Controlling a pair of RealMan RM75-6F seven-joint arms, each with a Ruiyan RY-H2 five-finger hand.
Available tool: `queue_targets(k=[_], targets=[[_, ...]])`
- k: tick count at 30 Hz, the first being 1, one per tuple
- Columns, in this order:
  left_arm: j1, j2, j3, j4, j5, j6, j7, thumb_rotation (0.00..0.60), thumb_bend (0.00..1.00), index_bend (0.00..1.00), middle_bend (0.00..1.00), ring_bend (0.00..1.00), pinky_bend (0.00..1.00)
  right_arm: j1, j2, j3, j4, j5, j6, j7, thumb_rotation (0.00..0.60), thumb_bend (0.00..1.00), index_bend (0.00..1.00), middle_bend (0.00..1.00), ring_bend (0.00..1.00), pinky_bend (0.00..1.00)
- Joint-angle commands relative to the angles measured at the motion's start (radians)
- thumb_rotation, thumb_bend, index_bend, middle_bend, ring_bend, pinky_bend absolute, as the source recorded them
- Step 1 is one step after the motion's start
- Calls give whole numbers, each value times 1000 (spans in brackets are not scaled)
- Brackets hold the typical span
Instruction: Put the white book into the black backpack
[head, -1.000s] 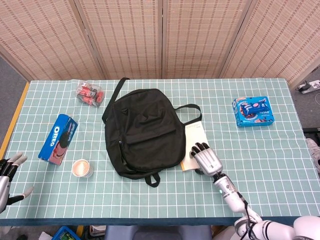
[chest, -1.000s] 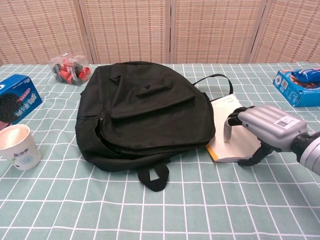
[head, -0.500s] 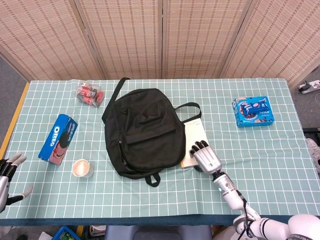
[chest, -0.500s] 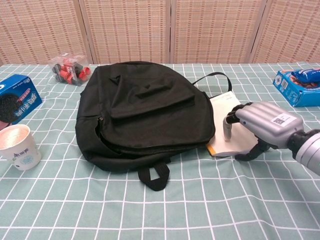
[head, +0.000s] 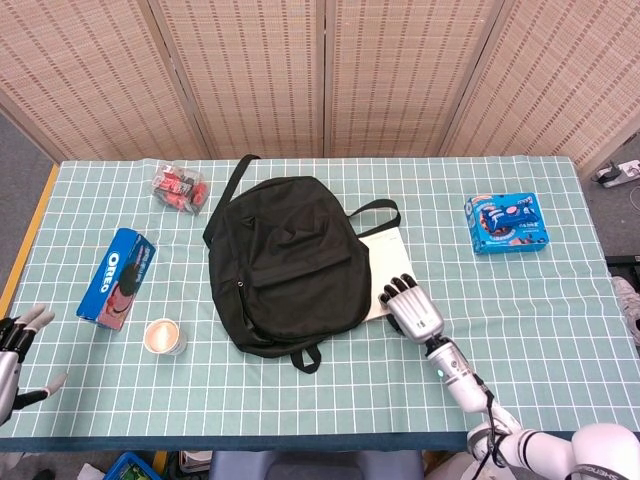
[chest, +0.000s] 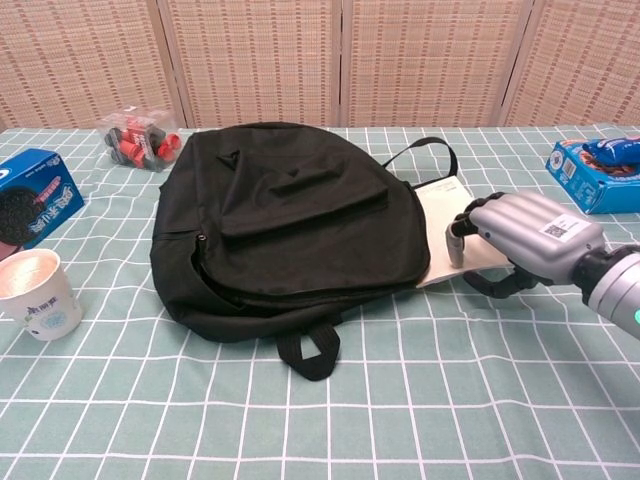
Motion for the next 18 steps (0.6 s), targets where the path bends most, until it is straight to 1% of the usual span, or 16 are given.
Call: queue_targets(k=[1,5,11,18], targets=[[-2,3,-2,-2,-2,-2,0,600,188,199,135,147,101,15,-17,7,34,-16,21,-1,600,395,521,423,270,244],[-15,18,-13,-9,1,-7,-4,600,188,199,135,147,101,24,-33,10,83,-43,68,7,600,458,616,474,320,269],[-43,42,-32,-30,10,-23,-17,600,188,199,135,147,101,41,-35,18,151,-84,147,24,600,495,712,523,365,295],[-71,54,-41,-46,20,-46,-13,600,188,201,135,147,101,40,-19,34,145,-90,207,54,600,512,776,553,396,321]])
